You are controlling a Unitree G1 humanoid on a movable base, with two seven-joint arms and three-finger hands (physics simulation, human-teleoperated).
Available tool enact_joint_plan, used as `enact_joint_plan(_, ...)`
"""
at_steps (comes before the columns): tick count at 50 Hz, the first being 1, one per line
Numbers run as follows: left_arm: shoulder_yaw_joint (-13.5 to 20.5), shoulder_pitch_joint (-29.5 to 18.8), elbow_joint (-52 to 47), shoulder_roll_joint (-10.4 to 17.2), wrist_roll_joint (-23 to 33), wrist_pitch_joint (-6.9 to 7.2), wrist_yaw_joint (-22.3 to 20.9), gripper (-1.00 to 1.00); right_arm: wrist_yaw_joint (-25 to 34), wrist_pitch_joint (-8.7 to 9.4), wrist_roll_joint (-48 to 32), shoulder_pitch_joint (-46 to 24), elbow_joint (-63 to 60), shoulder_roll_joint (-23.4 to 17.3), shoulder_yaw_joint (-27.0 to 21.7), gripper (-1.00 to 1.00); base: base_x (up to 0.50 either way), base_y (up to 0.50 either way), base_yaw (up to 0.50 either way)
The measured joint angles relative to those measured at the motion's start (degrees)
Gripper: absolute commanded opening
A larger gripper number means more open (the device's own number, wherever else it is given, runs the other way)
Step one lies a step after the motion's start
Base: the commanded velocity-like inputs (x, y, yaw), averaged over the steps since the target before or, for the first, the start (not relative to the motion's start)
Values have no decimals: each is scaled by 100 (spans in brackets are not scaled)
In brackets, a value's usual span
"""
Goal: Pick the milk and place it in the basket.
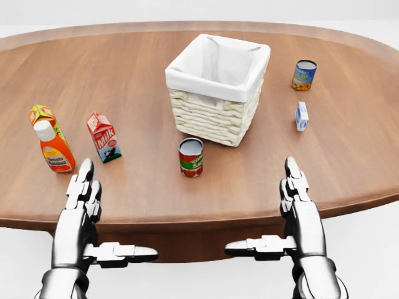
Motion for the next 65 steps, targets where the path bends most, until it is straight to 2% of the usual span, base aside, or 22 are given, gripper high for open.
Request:
enact_joint_plan(2, 17, 2, -24, 32, 104, 7, 17, 100, 24, 67, 14, -44, 37, -38, -60, 100, 0, 0, 0)
enact_joint_plan(8, 34, 92, -234, 82, 434, -26, 11, 100, 168, 67, 83, -113, 140, -116, -181, 100, 0, 0, 0)
enact_joint_plan(12, 50, 157, -385, 101, 689, -118, 52, 100, 314, 15, 153, -100, 113, -149, -231, 100, 0, 0, 0)
enact_joint_plan(15, 73, 203, -545, 109, 833, -133, 55, 100, 411, -6, 183, -74, 43, -165, -255, 100, 0, 0, 0)
enact_joint_plan(25, 187, 448, -1518, 98, 890, 117, -190, 100, 683, -40, 175, 79, -396, -195, -306, 100, 0, 0, 0)
enact_joint_plan(32, 287, 614, -2263, 75, 850, 285, -364, 100, 813, 51, 66, 244, -921, -194, -324, 100, 0, 0, 0)
enact_joint_plan(39, 382, 713, -2811, 59, 792, 444, -519, 100, 891, 67, -156, 409, -1411, -170, -304, 100, 0, 0, 0)
enact_joint_plan(51, 600, 809, -3723, 30, 704, 444, -735, 100, 1042, 67, -427, 640, -2325, -130, -353, 100, 0, 0, 0)
enact_joint_plan(65, 773, 871, -4292, 17, 761, 444, -976, 100, 1082, 67, -661, 803, -3200, -77, -456, 100, 0, 0, 0)
